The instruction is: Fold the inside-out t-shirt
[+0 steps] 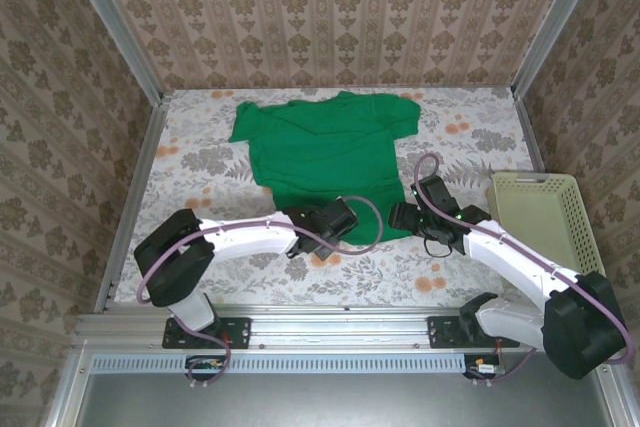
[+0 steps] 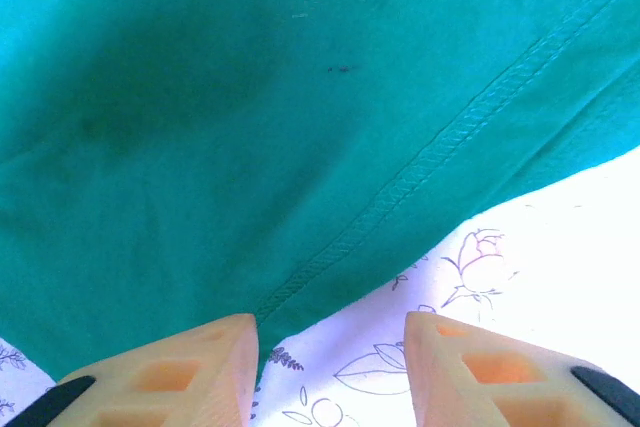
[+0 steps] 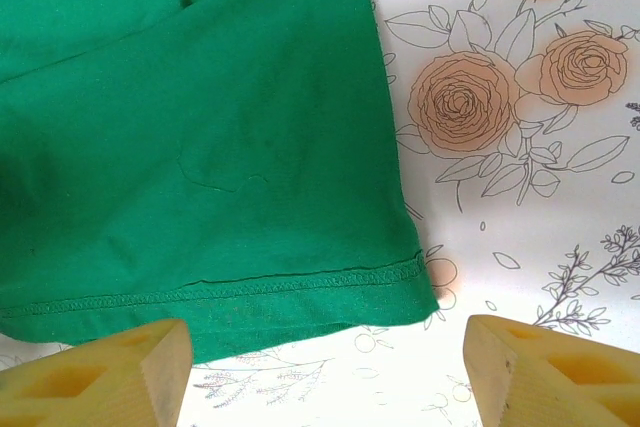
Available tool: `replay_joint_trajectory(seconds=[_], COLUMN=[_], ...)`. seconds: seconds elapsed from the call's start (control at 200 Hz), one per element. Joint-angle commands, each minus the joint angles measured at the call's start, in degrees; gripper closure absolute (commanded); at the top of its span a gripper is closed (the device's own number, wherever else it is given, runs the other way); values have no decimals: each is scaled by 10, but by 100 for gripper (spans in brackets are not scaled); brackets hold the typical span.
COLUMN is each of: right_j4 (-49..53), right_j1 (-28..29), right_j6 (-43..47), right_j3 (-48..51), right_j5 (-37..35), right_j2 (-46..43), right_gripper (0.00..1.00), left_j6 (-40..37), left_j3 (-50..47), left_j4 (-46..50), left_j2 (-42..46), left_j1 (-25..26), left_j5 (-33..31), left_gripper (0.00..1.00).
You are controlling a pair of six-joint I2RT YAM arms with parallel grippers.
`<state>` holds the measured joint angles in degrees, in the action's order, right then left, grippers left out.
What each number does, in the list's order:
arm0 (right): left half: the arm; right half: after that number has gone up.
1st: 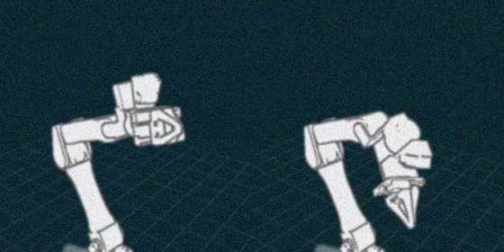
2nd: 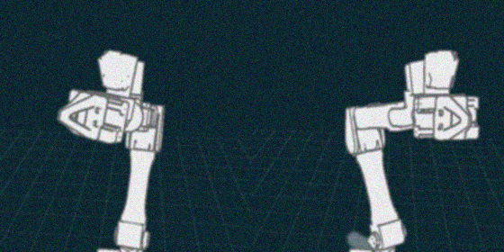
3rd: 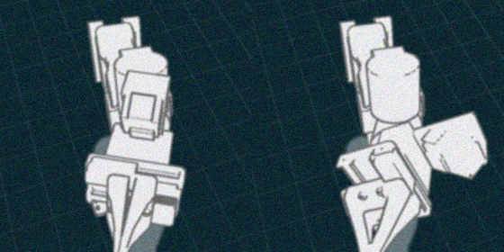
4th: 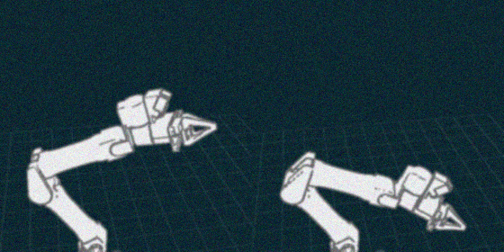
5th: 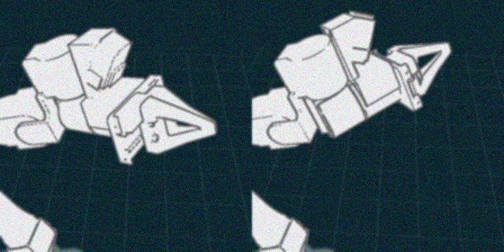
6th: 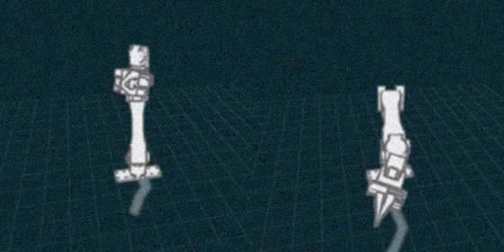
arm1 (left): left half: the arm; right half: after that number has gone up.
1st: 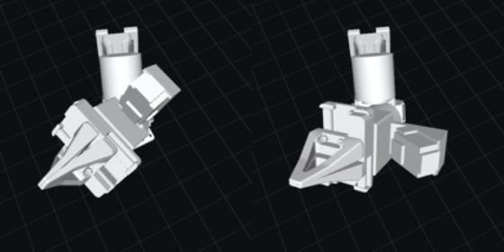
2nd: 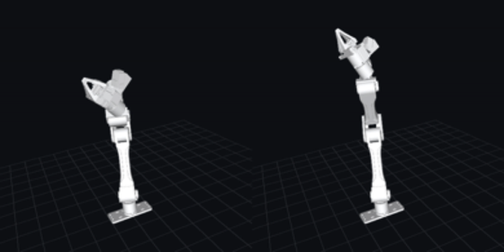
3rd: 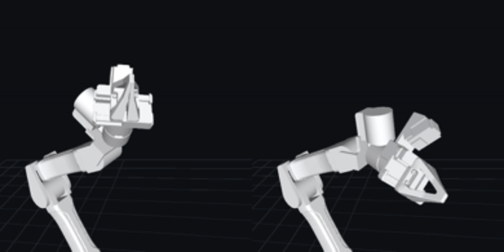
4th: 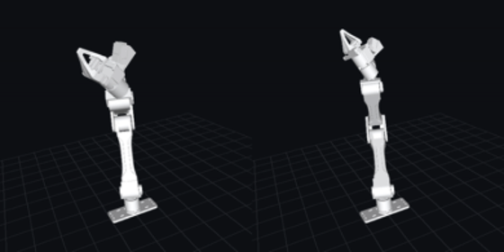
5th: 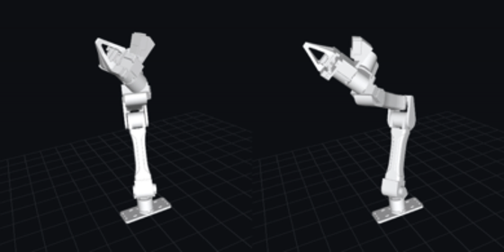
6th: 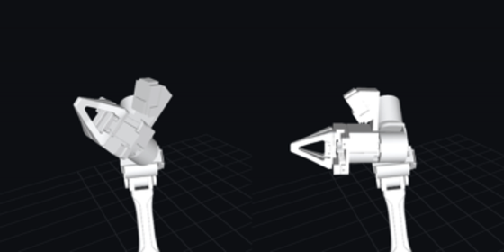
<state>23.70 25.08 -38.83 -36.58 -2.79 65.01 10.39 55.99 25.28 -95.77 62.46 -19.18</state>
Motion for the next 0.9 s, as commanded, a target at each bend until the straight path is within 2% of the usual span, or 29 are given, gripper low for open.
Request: replay_joint_trajectory(seconds=[0.0, 0.175, 0.43, 0.65, 0.895], right_j4=[2, 10, 10, 9, -2], right_j1=[4, 4, 4, 4, 10], right_j6=[4, 4, 4, 4, 7], right_j3=[3, 4, 0, 0, 5], right_j5=[-6, -9, -8, -6, -4], right_j2=[-1, -10, -7, -6, 3], right_gripper=[27, 26, 26, 26, 26], left_j6=[-8, -10, -9, -6, -1], left_j3=[22, 29, 25, -1, -14], left_j4=[7, 4, -8, -36, -51], left_j2=[-32, -48, -36, -3, 25], left_j1=[-7, -12, -19, -41, -52], left_j5=[-18, -22, -36, -11, 18], left_gripper=[56, 58, 76, 92, 100])
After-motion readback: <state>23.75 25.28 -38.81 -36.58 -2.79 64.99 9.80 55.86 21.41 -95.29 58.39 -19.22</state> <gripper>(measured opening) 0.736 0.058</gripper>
